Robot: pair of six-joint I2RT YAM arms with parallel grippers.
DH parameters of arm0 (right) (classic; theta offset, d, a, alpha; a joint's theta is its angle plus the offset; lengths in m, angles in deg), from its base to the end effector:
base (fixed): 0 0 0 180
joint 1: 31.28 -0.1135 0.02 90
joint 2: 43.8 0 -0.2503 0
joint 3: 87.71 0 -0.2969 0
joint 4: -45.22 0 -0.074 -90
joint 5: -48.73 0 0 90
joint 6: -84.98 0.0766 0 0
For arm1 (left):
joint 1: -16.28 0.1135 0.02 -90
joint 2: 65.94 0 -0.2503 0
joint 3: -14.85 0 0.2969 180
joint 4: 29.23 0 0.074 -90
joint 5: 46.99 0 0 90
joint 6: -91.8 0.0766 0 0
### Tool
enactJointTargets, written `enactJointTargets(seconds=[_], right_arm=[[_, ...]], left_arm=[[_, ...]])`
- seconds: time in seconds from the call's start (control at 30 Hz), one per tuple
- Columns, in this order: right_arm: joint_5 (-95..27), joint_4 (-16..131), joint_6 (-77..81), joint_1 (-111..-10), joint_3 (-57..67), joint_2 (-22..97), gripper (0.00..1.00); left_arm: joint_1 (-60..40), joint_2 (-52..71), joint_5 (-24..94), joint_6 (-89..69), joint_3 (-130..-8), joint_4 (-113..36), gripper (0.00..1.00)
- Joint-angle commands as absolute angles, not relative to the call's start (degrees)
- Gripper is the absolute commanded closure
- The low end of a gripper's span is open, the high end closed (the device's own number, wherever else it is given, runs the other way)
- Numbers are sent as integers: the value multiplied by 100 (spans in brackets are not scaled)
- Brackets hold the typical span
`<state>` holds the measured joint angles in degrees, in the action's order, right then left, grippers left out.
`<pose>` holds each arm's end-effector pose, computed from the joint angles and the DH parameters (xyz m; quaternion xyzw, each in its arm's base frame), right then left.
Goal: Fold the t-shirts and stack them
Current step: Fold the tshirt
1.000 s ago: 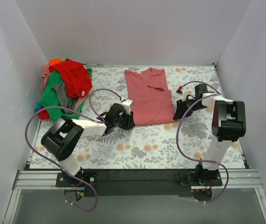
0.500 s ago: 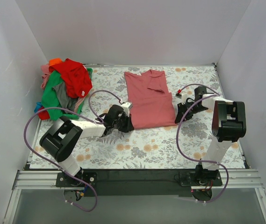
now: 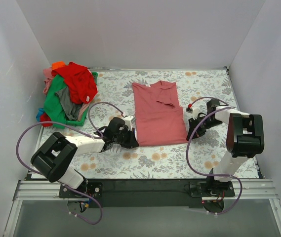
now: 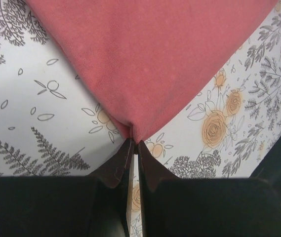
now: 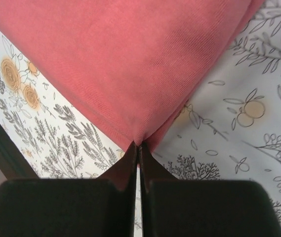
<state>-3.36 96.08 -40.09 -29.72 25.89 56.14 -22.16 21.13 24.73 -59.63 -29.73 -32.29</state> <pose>0.3250 0.0382 0.0622 -0.2875 0.9000 0.2935 0.1458 0.2427 -0.2233 0.0582 -0.1233 0.9076 -0.3804 0.1278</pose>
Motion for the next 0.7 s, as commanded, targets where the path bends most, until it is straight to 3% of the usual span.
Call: enactJointTargets(seconds=[0.0, 0.1, 0.2, 0.37, 0.53, 0.67], right_arm=[[-532, 9775, -4246, -2856, 2702, 5350, 99], [-549, 9862, -4290, -2838, 2693, 5244, 99], [-602, 10108, -4421, -2829, 2623, 5218, 96], [-804, 10205, -4562, -2724, 2597, 5016, 74], [-849, 10346, -4921, -2645, 2456, 4770, 52], [-410, 10863, -6059, -2645, 2202, 4629, 44]], left_arm=[[-2195, 1713, 2412, -6008, -2784, -3553, 100], [-2195, 1467, 2420, -6043, -2704, -3702, 100], [-2195, 1220, 2517, -6043, -2713, -3956, 86], [-2195, 834, 3034, -5920, -2959, -4756, 71], [-2195, 412, 3080, -5482, -3152, -4986, 63], [-2361, 131, 2580, -3966, -3249, -4548, 55]])
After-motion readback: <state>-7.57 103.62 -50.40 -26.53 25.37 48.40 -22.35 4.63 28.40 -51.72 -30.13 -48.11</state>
